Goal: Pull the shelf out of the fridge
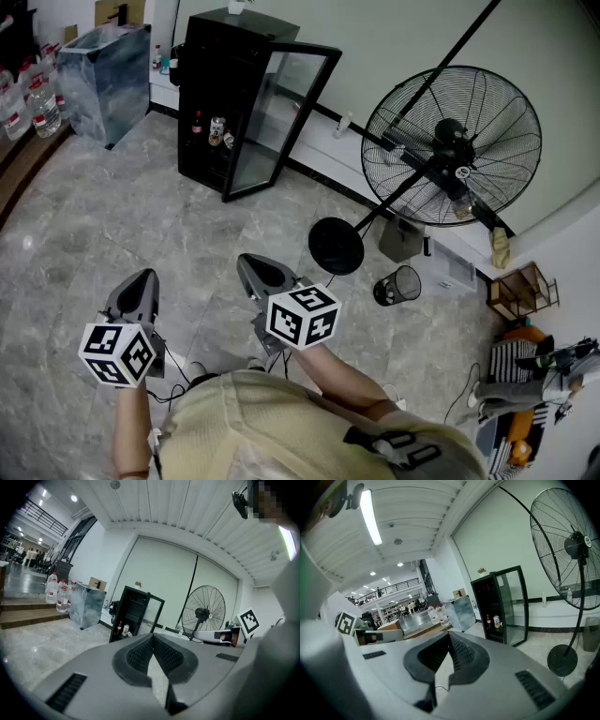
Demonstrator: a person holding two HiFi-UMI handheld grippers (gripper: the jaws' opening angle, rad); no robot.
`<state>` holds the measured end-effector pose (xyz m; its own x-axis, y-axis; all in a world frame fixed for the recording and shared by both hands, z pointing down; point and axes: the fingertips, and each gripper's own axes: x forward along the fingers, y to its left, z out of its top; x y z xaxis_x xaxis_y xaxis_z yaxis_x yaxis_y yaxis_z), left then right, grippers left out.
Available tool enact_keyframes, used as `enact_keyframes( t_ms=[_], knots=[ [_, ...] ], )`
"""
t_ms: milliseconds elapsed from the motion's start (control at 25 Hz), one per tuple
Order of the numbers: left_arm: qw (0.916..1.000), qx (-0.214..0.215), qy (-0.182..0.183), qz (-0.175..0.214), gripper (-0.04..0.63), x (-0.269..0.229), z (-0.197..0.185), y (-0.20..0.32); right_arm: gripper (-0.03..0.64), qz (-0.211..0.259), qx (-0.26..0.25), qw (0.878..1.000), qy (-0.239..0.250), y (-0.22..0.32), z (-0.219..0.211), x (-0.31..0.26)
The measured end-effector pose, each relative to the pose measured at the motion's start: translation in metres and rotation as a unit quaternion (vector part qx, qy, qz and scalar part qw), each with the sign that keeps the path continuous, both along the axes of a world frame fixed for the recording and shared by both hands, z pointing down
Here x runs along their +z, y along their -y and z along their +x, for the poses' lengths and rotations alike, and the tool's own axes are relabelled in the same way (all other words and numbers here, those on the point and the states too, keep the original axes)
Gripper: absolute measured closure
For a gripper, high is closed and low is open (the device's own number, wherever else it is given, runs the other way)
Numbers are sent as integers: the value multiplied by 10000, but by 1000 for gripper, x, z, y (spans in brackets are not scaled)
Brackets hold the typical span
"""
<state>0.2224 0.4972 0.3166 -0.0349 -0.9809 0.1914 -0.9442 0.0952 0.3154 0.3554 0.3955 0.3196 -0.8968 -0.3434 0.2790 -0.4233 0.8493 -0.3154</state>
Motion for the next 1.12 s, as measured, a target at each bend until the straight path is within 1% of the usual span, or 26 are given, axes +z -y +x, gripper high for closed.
enact_keyframes(
  t_ms=[120,240,400,560,640,760,800,880,960,1000,1120],
  knots=[
    [9999,109,-35,-23,591,1,-11,-7,601,-77,51,10000,24,-8,-15,2],
    [9997,166,-147,-38,591,7,-24,-17,600,-215,60,9997,140,-19,-30,6],
    [9988,193,-456,12,591,19,-42,-30,600,-341,75,9991,219,-31,-48,14],
    [9971,171,-746,21,591,36,-60,-24,598,-525,94,9983,254,-22,-64,25],
    [9965,159,-818,17,591,42,-68,-14,598,-594,124,9977,289,-9,-72,27],
    [9969,79,-781,19,591,40,-88,10,598,-645,137,9969,420,17,-92,23],
    [9967,28,-802,79,591,40,-97,20,598,-655,92,9967,467,26,-101,23],
    [9949,-66,-969,279,591,41,-112,42,598,-648,-85,9966,510,44,-120,27],
    [9930,-88,-1113,386,591,42,-118,69,598,-605,-271,9967,462,65,-136,32],
    [9934,-64,-1093,351,591,43,-120,83,598,-595,-329,9968,422,77,-143,33],
    [9964,19,-828,170,591,41,-130,121,598,-635,-404,9966,347,111,-166,32]
  ],
)
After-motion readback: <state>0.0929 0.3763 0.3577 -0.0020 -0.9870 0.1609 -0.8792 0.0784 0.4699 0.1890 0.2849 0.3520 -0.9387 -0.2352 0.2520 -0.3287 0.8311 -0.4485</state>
